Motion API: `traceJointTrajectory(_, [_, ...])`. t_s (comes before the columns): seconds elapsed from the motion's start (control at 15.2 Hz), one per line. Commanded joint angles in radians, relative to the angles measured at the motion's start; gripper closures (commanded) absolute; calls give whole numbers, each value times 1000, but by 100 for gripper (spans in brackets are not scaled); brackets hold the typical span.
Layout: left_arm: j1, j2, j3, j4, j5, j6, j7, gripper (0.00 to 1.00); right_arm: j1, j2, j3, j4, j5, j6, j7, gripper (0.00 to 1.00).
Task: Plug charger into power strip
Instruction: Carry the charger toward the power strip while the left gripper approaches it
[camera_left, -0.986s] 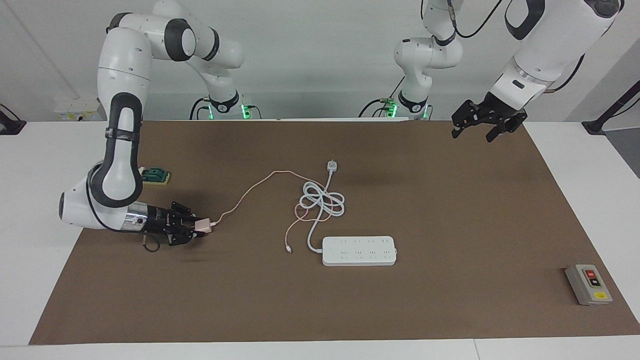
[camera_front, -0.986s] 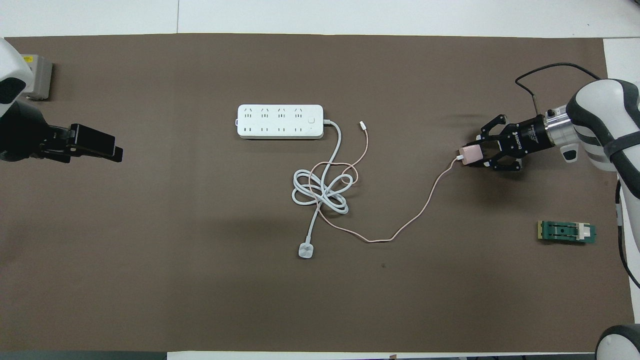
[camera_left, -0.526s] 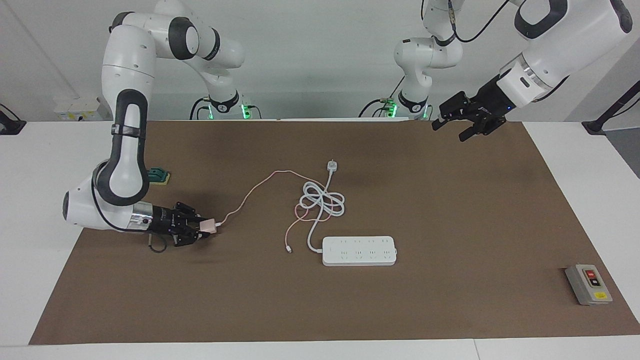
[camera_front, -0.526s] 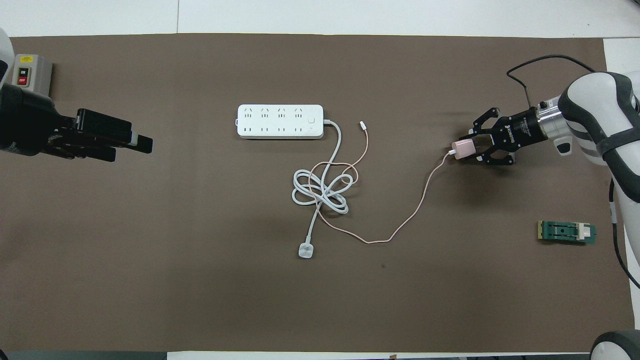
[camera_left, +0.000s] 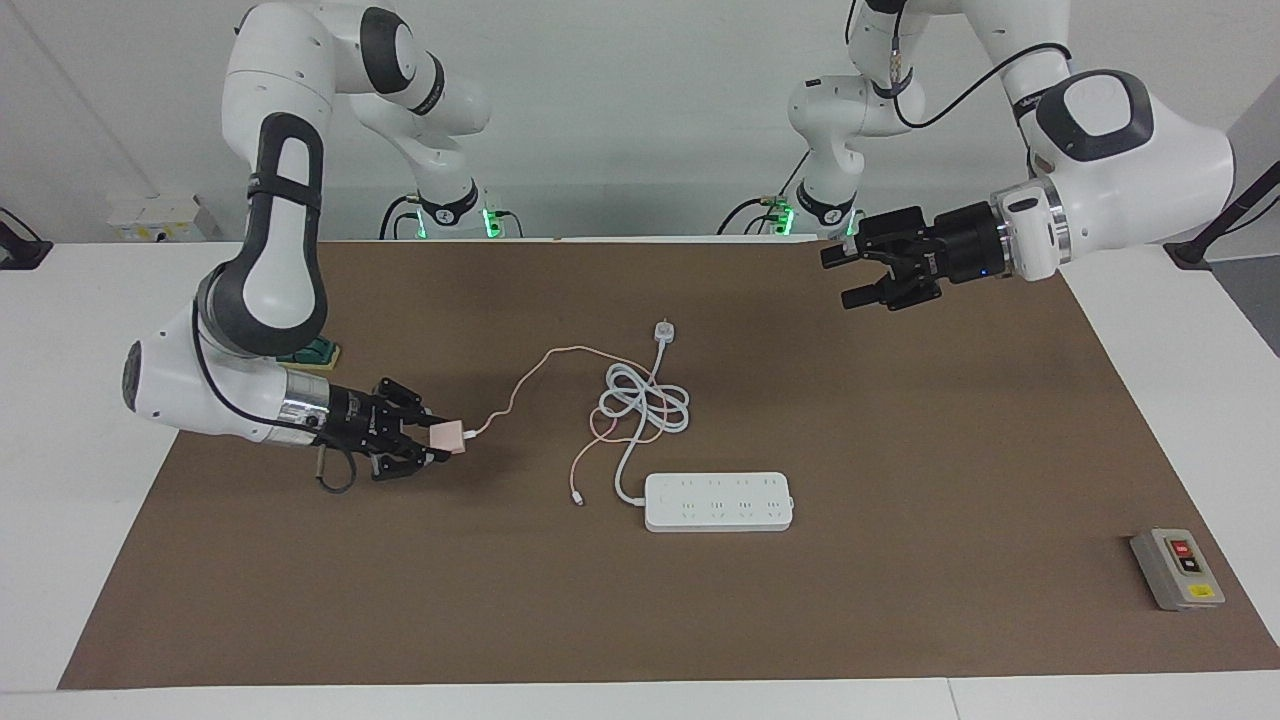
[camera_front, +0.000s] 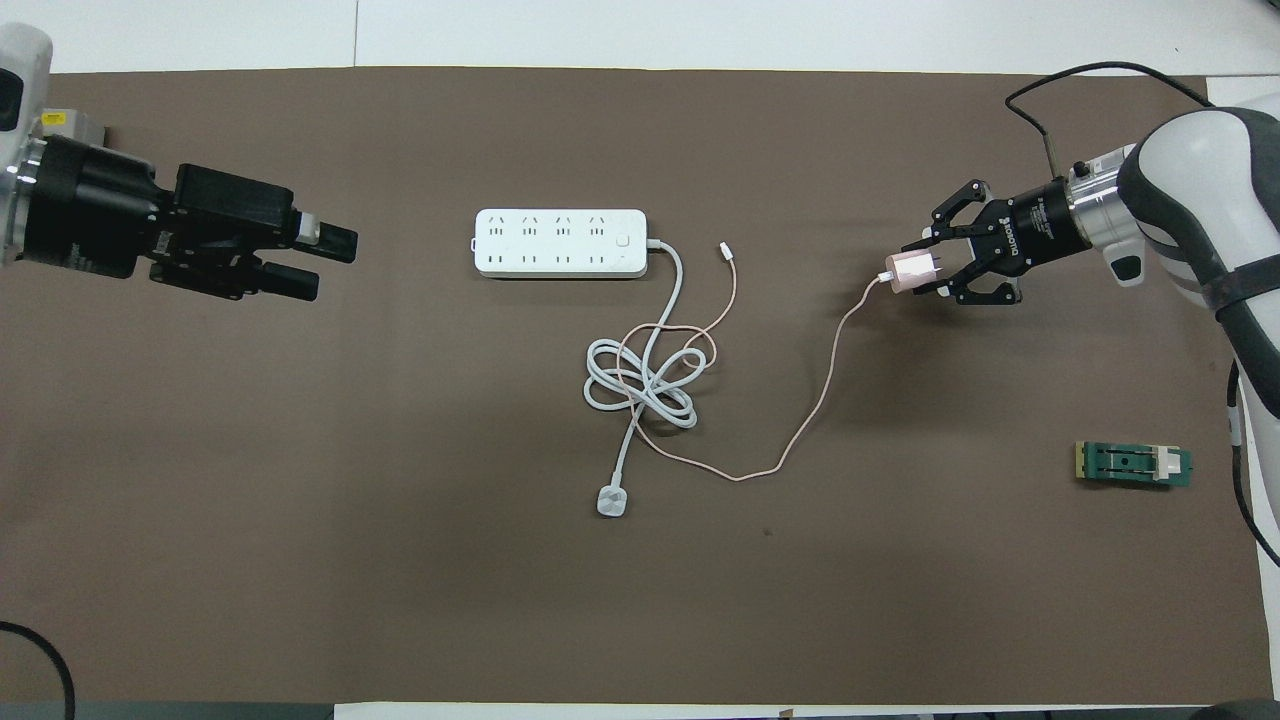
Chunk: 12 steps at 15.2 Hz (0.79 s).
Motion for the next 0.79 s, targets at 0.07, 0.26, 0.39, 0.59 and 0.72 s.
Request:
traceJointTrajectory(0.07, [5, 59, -1, -113, -252, 45, 298, 0, 76, 22, 3, 76, 42, -1, 139, 100])
traceJointTrajectory(0.26, [8, 67, -3, -221, -310, 42, 465, 0, 164, 34, 3, 131, 44, 54, 251, 100])
traceJointTrajectory(0.39, [9, 59, -3, -303, -331, 36, 560, 0, 230, 64, 3, 205, 44, 89, 337, 100])
traceJointTrajectory(0.59, [12, 52, -4, -357, -344, 32, 596, 0, 311, 75, 3, 219, 47, 175, 417, 100])
traceJointTrajectory(0.72, [9, 64, -3, -368, -392, 17, 605, 0, 363, 77, 3, 219, 47, 218, 457, 100])
